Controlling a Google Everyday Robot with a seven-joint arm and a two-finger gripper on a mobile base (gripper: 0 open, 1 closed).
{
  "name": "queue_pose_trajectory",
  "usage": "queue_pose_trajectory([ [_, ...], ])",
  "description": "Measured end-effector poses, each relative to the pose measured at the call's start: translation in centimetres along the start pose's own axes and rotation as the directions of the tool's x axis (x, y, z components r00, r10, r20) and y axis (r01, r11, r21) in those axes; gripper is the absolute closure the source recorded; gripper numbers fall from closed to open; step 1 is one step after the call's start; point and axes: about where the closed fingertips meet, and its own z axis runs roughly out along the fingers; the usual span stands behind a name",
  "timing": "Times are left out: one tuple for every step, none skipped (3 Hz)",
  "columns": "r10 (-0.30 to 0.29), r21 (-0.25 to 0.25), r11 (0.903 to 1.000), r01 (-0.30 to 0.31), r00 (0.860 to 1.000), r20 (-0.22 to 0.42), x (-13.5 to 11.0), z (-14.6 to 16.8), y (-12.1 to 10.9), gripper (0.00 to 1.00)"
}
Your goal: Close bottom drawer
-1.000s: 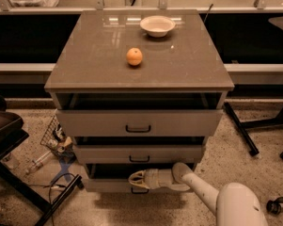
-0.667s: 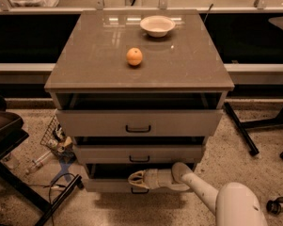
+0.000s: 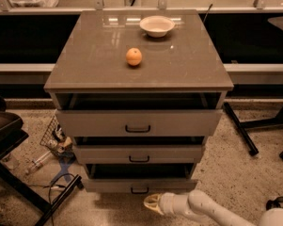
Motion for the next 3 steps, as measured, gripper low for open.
queue_pose_trajectory([
  [0.069,-0.012,0.9976,-0.069,0.998,-0.001,2.5,-0.1,4.2,1.00],
  [0.095,-0.043,0.9948,-0.093,0.994,0.052,3.7,2.2,5.3,1.00],
  [0.094,-0.031,0.9953,-0.092,0.990,0.103,5.3,3.7,2.4,1.00],
])
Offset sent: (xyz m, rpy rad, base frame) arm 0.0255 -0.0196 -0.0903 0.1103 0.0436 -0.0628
